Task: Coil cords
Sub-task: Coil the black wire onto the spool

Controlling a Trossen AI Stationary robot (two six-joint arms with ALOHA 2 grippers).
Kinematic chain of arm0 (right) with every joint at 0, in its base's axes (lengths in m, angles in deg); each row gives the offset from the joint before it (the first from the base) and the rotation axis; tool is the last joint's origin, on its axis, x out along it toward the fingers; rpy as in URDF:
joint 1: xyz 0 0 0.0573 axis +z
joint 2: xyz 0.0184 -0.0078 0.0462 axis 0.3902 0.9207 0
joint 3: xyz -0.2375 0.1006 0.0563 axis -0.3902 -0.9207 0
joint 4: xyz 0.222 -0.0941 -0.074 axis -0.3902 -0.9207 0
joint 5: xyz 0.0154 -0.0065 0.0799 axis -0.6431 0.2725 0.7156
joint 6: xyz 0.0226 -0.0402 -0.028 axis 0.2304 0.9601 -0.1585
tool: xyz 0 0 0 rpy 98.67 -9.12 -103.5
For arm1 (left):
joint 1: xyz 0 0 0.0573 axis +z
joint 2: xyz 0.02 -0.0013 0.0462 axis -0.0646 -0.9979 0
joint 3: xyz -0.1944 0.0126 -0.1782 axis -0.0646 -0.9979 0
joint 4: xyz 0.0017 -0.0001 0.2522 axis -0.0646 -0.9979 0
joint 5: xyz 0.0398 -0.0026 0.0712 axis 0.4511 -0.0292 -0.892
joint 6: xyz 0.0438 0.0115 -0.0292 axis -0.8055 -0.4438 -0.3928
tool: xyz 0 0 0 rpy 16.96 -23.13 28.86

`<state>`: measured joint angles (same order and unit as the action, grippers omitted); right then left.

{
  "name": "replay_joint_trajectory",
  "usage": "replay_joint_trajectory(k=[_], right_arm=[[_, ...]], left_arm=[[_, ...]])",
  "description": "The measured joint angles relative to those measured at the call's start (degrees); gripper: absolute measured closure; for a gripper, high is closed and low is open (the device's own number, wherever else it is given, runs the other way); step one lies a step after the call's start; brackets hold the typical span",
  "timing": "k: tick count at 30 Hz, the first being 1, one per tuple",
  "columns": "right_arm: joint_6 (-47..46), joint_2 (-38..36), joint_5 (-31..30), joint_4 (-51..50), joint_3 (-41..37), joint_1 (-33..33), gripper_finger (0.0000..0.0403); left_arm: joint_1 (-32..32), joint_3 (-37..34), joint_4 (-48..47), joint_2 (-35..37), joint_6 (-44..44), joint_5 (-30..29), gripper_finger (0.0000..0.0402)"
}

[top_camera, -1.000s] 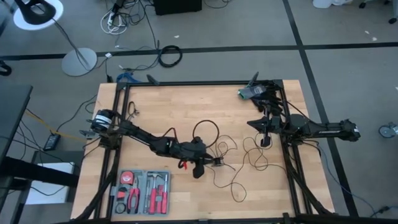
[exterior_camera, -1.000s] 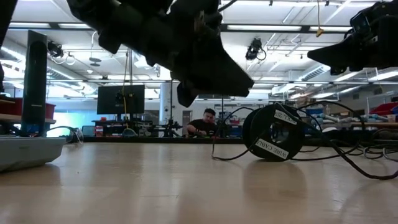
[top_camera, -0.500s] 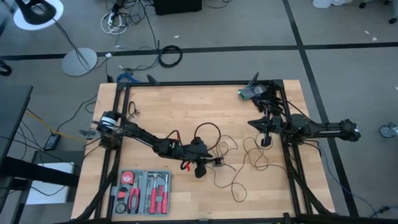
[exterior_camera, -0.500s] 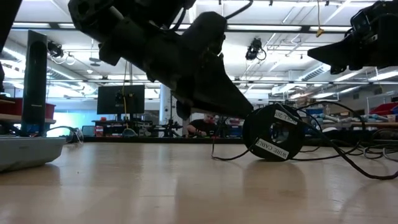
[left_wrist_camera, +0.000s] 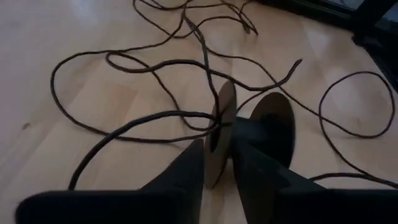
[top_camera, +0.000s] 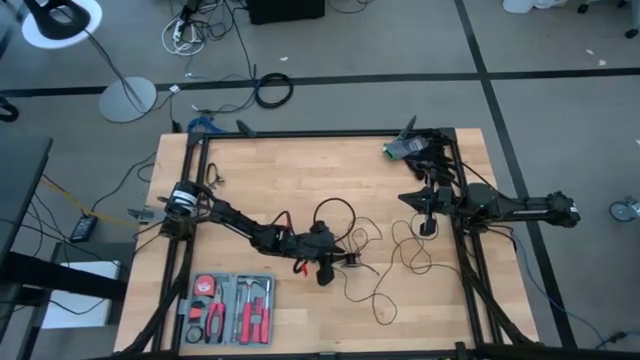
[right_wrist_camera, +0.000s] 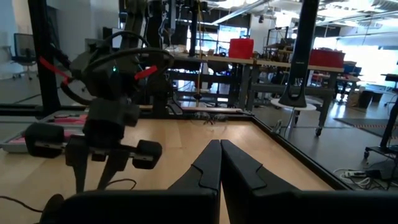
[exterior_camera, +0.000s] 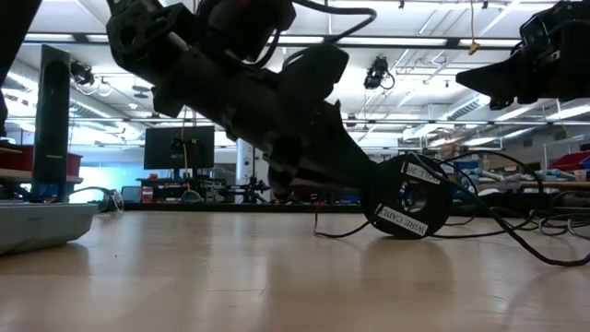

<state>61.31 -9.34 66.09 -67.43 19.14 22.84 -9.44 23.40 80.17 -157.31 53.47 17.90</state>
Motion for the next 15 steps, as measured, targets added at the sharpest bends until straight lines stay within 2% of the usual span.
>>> replay_joint_trajectory(k=[4, 15], right_arm=[[0.0, 0.0, 0.0, 0.0, 0.0, 0.0, 0.0394], [0.0, 0.0, 0.0, 0.0, 0.0, 0.0, 0.0394]], left_arm=[[0.0, 0.0, 2.0, 0.0, -1.1, 1.7, 0.0386], [0.1, 0.0, 12.4, 0.7, 0.1, 3.5, 0.0400]])
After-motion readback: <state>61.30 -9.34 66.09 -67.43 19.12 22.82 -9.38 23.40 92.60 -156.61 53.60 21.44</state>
